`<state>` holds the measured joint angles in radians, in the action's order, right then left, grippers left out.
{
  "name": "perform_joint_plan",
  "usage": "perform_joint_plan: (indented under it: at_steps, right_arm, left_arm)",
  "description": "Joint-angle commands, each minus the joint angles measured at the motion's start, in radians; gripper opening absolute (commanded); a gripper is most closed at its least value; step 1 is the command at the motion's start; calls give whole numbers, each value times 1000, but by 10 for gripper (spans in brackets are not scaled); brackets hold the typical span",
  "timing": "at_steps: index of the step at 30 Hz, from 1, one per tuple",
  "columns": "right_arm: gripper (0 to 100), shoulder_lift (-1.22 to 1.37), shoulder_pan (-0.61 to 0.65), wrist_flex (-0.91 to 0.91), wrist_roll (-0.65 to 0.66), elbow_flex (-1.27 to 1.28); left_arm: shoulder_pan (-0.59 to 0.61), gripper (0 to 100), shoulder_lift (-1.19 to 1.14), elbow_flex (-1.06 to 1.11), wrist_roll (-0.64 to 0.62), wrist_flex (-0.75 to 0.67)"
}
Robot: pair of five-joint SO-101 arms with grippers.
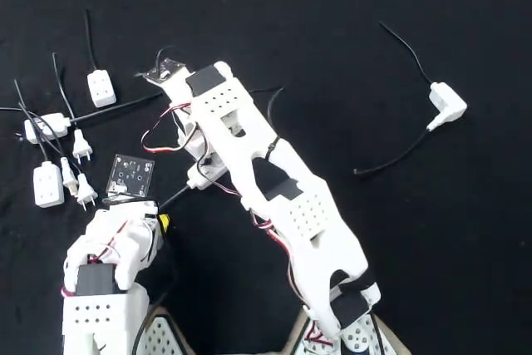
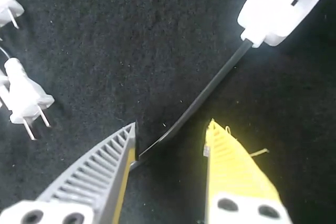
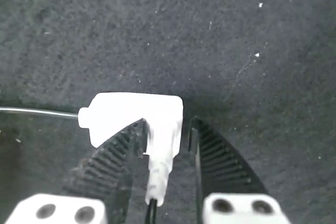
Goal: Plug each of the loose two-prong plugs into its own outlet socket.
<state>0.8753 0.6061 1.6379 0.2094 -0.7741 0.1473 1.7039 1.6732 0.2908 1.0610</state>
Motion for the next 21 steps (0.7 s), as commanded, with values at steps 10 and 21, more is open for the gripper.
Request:
perform_joint_plan:
  at_steps: [10, 21]
  right_arm:
    - [126, -246, 26, 29, 8, -13]
    - [127, -664, 41, 123, -2, 125]
  left_arm:
    - [-16, 216, 8, -4, 12, 6]
    - [58, 216, 8, -18, 9, 0]
